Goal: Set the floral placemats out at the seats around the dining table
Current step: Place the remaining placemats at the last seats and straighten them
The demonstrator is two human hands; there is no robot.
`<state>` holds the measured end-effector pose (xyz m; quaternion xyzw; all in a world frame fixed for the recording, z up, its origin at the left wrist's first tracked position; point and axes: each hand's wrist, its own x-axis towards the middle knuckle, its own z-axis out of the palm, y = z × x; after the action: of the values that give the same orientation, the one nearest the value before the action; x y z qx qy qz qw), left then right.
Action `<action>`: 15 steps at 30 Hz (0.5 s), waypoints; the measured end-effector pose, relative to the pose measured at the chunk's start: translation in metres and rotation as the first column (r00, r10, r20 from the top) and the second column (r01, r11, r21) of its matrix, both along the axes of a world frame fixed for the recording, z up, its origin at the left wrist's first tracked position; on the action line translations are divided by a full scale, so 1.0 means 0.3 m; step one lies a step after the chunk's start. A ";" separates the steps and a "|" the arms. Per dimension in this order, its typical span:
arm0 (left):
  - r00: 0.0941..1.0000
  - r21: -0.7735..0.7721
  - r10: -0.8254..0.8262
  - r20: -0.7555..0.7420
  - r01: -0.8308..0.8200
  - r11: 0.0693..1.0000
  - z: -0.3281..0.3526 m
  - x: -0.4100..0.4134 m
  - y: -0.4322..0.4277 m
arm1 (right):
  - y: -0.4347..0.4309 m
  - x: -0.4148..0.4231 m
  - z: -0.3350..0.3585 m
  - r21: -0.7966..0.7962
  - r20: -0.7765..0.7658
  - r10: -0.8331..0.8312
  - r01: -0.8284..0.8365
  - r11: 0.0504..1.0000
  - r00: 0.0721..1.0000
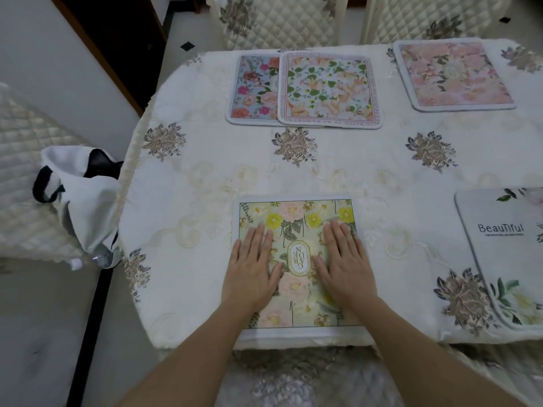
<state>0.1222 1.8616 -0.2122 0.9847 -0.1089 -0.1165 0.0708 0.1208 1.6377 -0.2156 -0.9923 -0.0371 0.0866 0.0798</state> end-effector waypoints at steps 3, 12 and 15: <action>1.000 0.003 -0.004 -0.030 0.004 1.000 0.041 0.006 -0.001 | -0.012 0.018 0.022 -0.006 -0.056 0.043 -0.044 0.999 0.997; 1.000 0.125 -0.029 -0.007 0.030 0.992 0.219 -0.008 0.009 | -0.102 0.019 0.258 -0.040 0.003 0.039 -0.039 0.998 0.999; 0.997 0.123 -0.050 0.052 0.044 0.991 0.307 0.003 -0.032 | -0.127 0.019 0.350 -0.038 0.046 0.028 -0.026 0.999 0.999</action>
<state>0.1230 1.8521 -0.1201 0.9872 -0.1267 -0.0972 0.0049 0.1266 1.5995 -0.1105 -0.9948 -0.0506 0.0655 0.0592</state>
